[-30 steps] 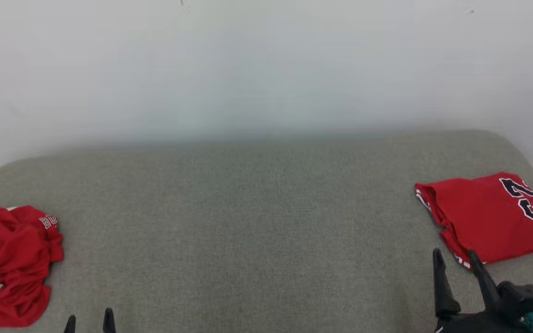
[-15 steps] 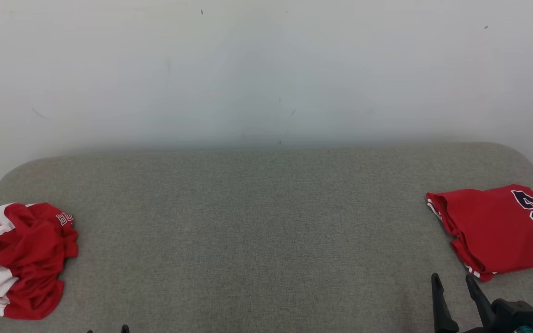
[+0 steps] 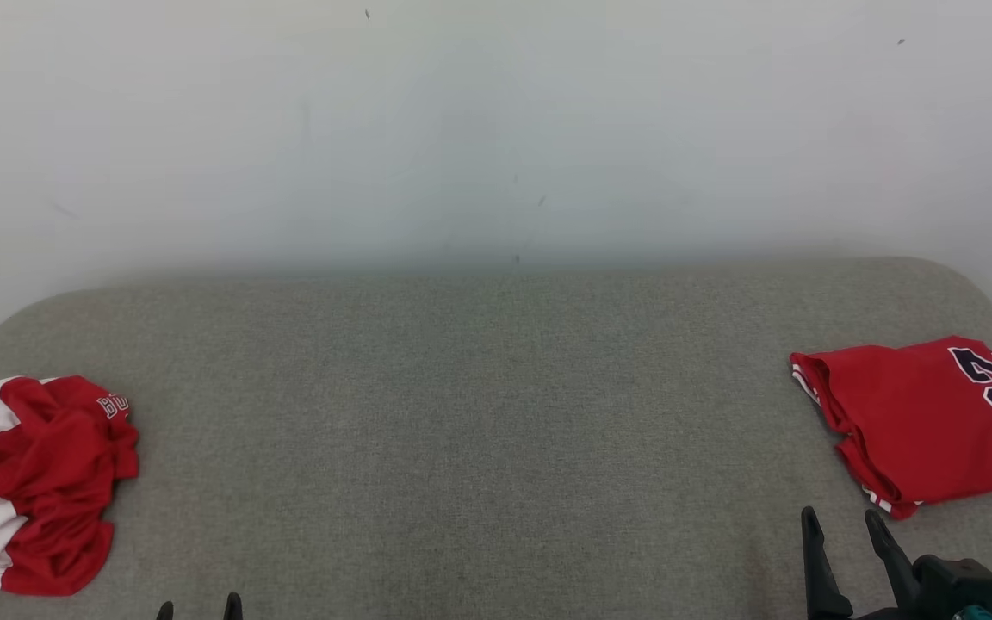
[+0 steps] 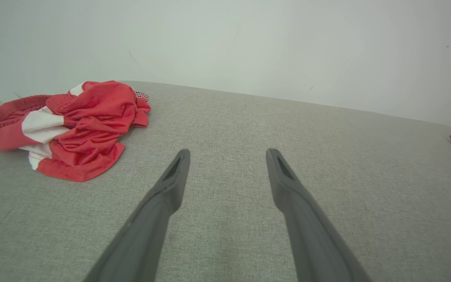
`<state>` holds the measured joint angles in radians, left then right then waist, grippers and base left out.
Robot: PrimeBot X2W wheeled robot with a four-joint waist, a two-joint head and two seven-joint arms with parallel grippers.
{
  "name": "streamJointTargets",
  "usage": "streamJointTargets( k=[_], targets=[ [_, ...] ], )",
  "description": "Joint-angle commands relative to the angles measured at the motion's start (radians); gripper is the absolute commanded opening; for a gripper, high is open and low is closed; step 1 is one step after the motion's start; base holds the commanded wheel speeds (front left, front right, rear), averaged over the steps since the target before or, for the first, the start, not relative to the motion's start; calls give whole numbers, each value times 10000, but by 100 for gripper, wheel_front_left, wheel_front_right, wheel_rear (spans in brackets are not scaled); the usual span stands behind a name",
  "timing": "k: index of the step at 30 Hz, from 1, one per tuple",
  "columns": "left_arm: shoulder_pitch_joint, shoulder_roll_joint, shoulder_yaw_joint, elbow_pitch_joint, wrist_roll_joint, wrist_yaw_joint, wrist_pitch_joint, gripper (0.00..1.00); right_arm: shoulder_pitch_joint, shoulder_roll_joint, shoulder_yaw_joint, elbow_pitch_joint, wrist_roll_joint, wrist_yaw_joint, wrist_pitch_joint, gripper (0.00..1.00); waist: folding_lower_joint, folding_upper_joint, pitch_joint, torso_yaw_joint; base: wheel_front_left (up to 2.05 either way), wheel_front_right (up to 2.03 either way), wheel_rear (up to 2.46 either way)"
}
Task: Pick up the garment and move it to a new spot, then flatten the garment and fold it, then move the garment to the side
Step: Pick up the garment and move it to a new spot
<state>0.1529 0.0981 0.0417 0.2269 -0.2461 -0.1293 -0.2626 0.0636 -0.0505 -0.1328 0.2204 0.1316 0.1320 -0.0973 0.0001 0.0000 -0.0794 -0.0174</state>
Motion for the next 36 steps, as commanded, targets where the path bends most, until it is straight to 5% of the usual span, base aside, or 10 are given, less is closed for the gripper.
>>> streamJointTargets(
  k=[1,10,29,36],
  targets=[
    [-128,39,-13,-38,49,-9,-39,100,-45,4,39,35,103,-20,-65,100,-1,0,15,42,0,0,0],
    [69,23,235,-149,269,-8,-39,100,-44,4,189,107,223,-20,-94,100,-1,0,12,605,0,0,0],
    [577,338,599,-587,530,94,-39,100,127,5,804,451,548,-20,-392,100,-1,0,-293,4532,0,0,0],
    [874,148,1118,-1133,350,427,-39,100,-530,3,1528,499,312,-20,-204,100,-1,0,135,5009,0,0,0]
  ],
)
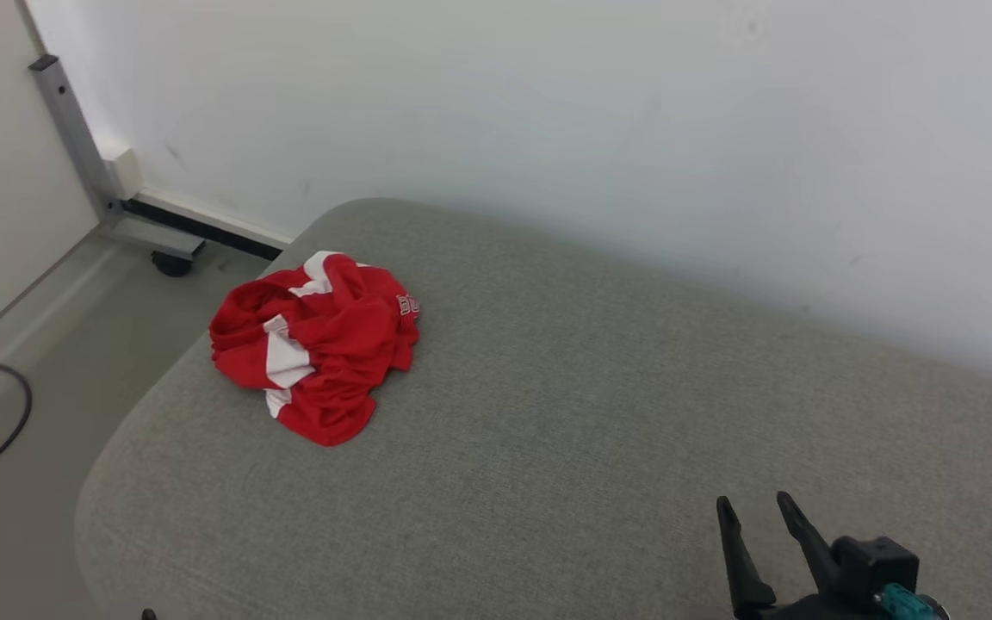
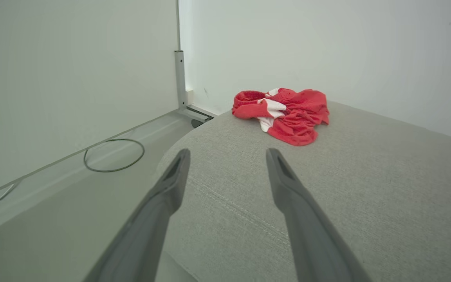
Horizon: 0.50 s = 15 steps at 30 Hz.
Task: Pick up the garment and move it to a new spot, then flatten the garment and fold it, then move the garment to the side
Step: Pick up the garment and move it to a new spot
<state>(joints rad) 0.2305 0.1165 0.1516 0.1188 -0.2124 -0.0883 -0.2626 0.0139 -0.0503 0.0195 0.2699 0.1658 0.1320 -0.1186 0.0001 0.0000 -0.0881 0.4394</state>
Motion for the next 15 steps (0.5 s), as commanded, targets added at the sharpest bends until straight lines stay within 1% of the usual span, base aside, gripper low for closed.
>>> streamJointTargets(
  k=[1,8,10,15],
  targets=[
    [167,-82,82,-148,-6,56,-39,100,-140,0,98,33,-68,-20,20,100,-1,0,266,478,0,0,0],
    [567,-369,381,-668,-77,199,-39,100,-709,0,533,212,-482,-20,62,100,-1,0,518,661,0,0,0],
    [604,-419,424,-774,-60,234,-39,100,-818,0,560,261,-705,-20,48,100,-1,0,553,684,0,0,0],
    [718,-504,455,-902,-21,238,-39,100,-935,0,623,380,-806,-20,59,100,-1,0,595,712,0,0,0]
  ],
)
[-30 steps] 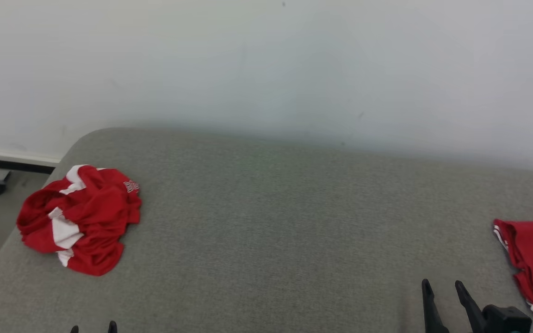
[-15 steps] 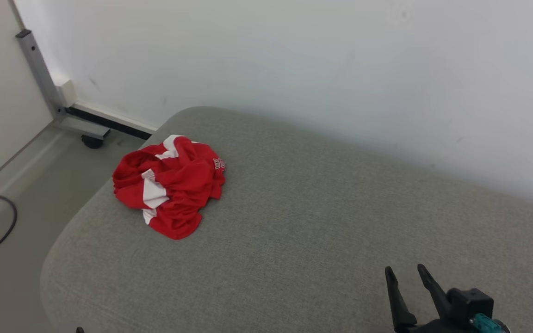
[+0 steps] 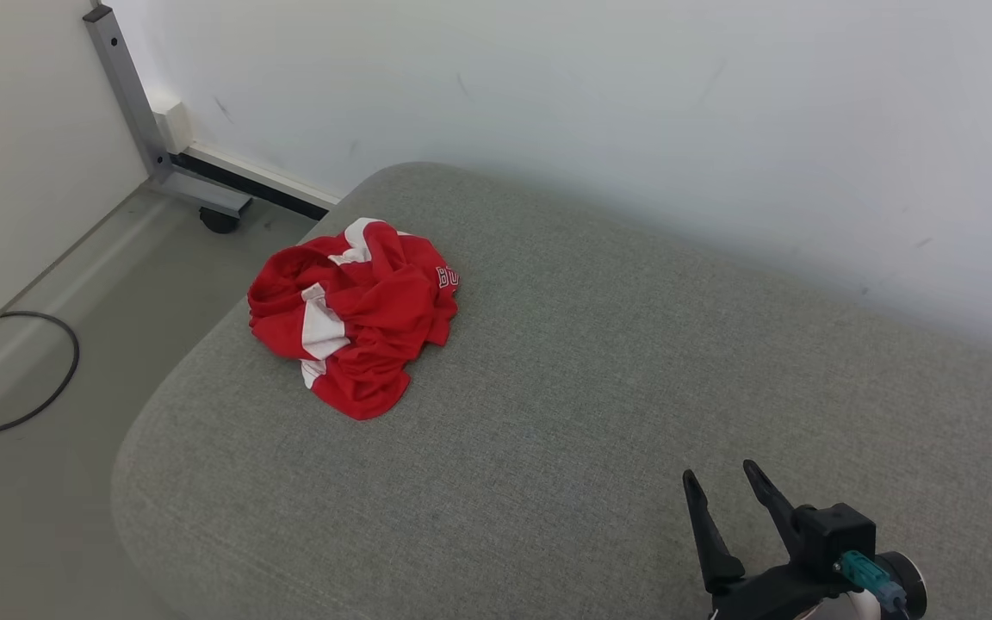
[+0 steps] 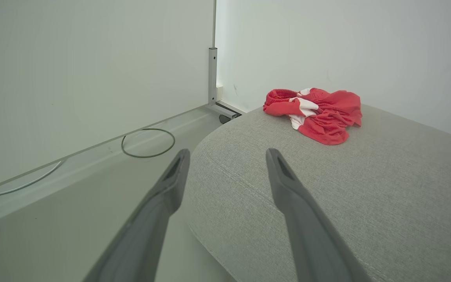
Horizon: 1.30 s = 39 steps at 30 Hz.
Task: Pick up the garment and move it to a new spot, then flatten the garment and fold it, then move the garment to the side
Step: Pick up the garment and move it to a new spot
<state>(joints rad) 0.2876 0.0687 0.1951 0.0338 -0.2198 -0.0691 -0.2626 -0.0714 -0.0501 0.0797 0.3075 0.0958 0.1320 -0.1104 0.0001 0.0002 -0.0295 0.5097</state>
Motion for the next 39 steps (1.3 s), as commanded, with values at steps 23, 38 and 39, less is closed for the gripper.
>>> streamJointTargets(
  k=[23,38,39],
  targets=[
    [-6584,923,-1558,4459,-47,-382,2507,100,818,-310,-122,-2178,-917,-20,1344,100,-1,-2,1915,-633,0,0,0],
    [-11364,1058,-888,8511,-1062,271,3300,100,1223,-2204,-518,-6271,-732,-20,3008,100,-1,-2,5294,-3309,0,0,0],
    [-11481,1102,-844,8692,-1095,361,3305,100,1246,-2208,-535,-6369,-697,-20,3004,100,-1,-2,5380,-3395,0,0,0]
  ],
)
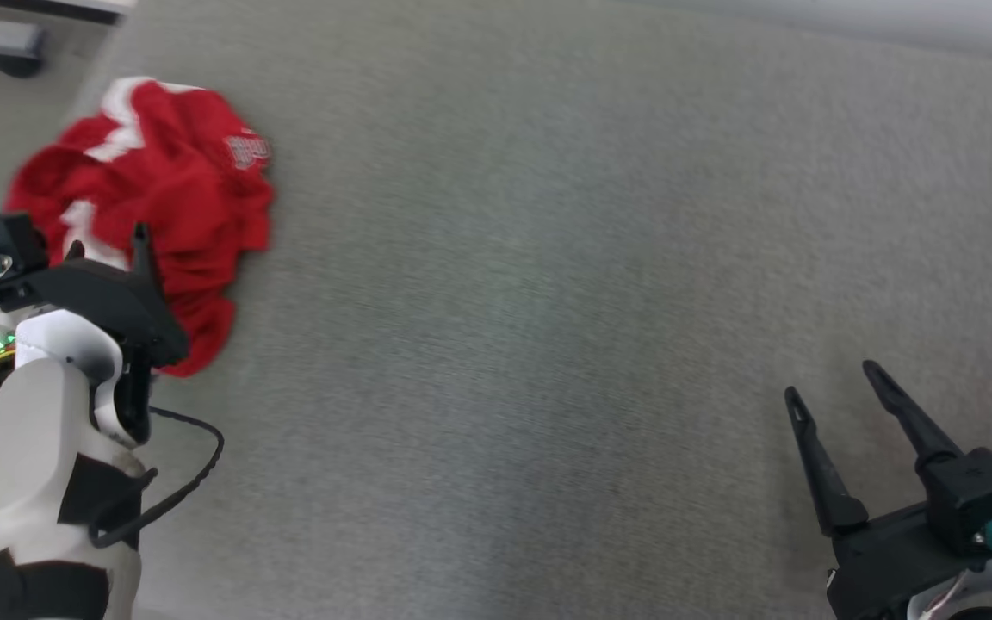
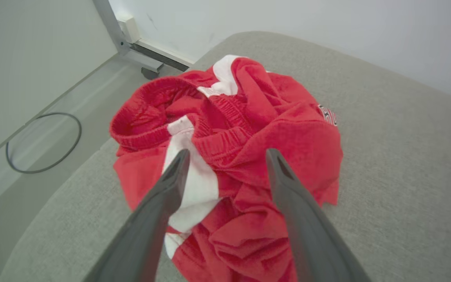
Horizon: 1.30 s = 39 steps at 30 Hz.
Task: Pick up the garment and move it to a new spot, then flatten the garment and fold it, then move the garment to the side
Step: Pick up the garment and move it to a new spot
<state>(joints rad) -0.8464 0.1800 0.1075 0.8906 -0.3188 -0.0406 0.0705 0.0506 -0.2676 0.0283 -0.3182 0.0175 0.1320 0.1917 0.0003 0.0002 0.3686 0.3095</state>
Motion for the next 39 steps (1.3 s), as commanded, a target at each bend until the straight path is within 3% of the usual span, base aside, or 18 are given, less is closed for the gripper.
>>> streamJointTargets(
  k=[1,9,10,11,17,21,27,31,35,39],
  targets=[
    [-141,-10,32,125,-106,75,-25,100,26,-34,-21,-112,85,-20,-16,100,-3,-2,1399,-1393,0,0,0],
    [-682,223,321,1432,-292,755,168,100,15,23,149,-320,210,-20,-140,100,-3,-2,1642,-2006,0,0,0],
    [-719,260,341,1512,-312,801,82,64,12,32,149,-285,222,-20,-164,100,-3,-2,1651,-2046,0,0,0],
    [-725,302,338,1607,-272,854,8,0,-11,71,149,-235,237,-20,-182,100,-3,-2,1633,-2080,0,0,0],
    [-726,629,380,1884,-334,780,-479,0,-286,361,440,344,407,-20,-461,100,-3,-2,963,-2143,0,0,0],
    [-612,1441,225,1685,-12,745,-922,0,-557,660,645,980,544,-20,-808,100,-3,-2,97,-2123,0,0,0],
    [-703,1833,-370,703,170,-354,-965,0,-506,1373,-64,2039,579,-20,-1447,100,-3,-2,-1690,-1816,0,0,0],
    [-661,1733,-884,-509,165,-726,-722,0,-281,1768,-611,2617,643,-20,-1865,100,-3,-2,-2892,-1736,0,0,0],
    [-294,1153,-1397,-1887,-190,-832,-299,0,-44,2056,-959,2991,661,-20,-2102,100,-3,-2,-3898,-1858,0,0,0],
    [220,492,-2003,-3663,-566,-897,107,0,53,2122,-1172,2986,602,-20,-2184,100,-3,-2,-4230,-2184,0,0,0]
  ],
)
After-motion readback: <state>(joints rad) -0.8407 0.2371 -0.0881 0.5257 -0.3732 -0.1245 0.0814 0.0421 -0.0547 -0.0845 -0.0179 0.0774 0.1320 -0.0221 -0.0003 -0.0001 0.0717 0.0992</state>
